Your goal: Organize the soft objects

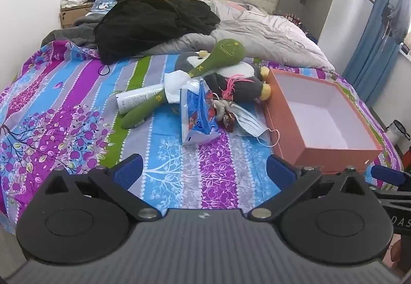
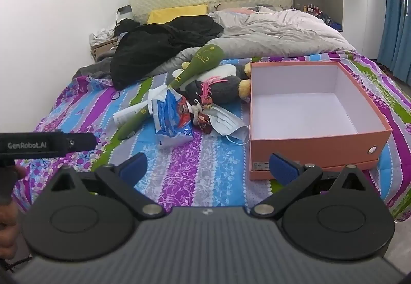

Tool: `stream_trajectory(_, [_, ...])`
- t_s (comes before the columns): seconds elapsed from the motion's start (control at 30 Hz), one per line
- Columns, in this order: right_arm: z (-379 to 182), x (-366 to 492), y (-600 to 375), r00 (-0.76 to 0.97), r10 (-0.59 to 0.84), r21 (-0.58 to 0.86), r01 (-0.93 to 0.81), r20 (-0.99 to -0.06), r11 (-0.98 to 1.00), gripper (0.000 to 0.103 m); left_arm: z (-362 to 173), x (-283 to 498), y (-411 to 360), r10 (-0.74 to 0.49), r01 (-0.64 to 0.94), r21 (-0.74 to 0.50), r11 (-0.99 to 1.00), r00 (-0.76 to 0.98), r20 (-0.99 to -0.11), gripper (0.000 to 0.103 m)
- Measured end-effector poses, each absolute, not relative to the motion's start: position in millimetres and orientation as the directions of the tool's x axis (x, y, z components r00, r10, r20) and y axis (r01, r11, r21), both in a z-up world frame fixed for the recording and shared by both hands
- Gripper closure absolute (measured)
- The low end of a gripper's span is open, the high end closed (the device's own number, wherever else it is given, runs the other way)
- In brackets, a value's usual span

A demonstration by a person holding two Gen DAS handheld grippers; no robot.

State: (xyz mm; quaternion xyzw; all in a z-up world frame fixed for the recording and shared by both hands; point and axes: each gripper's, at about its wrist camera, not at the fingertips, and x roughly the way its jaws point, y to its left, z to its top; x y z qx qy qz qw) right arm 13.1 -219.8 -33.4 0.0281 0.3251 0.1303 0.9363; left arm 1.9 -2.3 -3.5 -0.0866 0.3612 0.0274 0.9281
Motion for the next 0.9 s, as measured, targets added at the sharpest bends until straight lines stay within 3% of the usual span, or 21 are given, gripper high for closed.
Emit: stream_trajectory(0.9, [-31.8,8.6,-217.6,0.765,0.264,0.175,-0.198,-0.588,0.964,0.0,-8.4,1.0,6.8,-0.005,-0.14,-0.158,0.978,0.734,-0.679,0.0])
